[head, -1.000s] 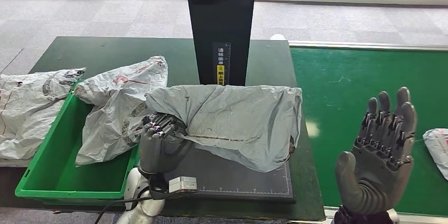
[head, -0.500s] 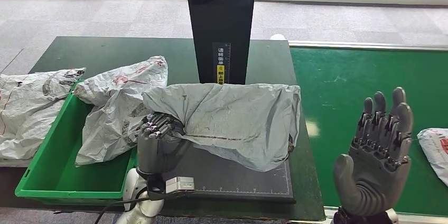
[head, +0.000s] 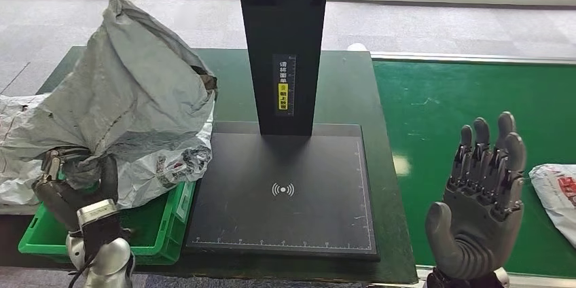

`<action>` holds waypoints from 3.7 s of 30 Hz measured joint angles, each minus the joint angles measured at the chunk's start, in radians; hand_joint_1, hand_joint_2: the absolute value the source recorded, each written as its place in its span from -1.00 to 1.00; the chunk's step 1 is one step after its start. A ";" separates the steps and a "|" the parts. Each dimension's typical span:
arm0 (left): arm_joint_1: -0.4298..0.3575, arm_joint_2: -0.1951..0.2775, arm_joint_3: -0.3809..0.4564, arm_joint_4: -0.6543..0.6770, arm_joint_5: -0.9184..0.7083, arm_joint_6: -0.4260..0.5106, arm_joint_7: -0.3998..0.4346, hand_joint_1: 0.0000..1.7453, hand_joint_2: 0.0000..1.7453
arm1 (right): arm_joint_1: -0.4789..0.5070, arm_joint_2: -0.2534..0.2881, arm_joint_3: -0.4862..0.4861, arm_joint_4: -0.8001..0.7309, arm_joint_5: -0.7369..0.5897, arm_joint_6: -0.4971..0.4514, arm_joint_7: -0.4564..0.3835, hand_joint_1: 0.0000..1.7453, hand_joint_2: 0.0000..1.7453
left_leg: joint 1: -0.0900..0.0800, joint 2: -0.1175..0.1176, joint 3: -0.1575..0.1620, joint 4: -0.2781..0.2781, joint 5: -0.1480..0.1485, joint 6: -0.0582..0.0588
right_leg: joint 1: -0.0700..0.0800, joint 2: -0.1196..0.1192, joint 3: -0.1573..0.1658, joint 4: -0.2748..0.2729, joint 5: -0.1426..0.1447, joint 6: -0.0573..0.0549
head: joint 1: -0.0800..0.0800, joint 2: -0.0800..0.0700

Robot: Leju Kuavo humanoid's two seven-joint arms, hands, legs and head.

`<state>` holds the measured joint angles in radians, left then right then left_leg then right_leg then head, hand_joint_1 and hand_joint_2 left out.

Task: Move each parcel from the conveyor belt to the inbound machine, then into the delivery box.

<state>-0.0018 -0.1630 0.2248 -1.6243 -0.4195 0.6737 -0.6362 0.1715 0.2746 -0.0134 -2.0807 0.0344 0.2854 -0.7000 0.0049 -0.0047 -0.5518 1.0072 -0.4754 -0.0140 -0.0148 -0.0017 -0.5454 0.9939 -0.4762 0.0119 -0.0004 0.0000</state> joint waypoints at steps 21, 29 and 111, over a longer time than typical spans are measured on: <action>-0.026 -0.051 0.199 0.020 -0.224 -0.086 0.115 1.00 1.00 | -0.011 0.016 -0.005 0.035 -0.003 0.025 0.001 -1.00 1.00 | 0.000 0.000 0.000 0.000 0.000 0.000 | 0.000 0.001 -0.001 0.000 0.001 -0.001 | 0.000 0.000; -0.028 -0.052 0.200 0.031 -0.264 -0.099 0.145 1.00 1.00 | -0.011 0.016 -0.006 0.039 -0.003 0.026 0.001 -1.00 1.00 | 0.000 0.000 0.000 0.000 0.000 0.000 | 0.000 0.001 -0.001 0.000 0.001 -0.001 | 0.000 0.000; 0.030 -0.094 -0.279 0.096 0.358 -0.940 0.011 -1.00 -1.00 | -0.226 -0.248 -0.583 0.942 1.340 -0.684 0.727 -1.00 1.00 | -0.002 0.001 -0.008 0.001 0.004 0.001 | -0.002 0.001 -0.007 -0.002 0.008 0.002 | 0.000 0.000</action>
<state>0.0280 -0.2572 -0.0542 -1.5285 -0.0611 -0.2662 -0.6251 -0.0549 0.0263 -0.5965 -1.1390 1.3746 -0.3987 0.0269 0.0031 -0.0035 -0.5594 1.0085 -0.4712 -0.0130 -0.0164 -0.0004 -0.5527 0.9919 -0.4679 0.0140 0.0000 0.0000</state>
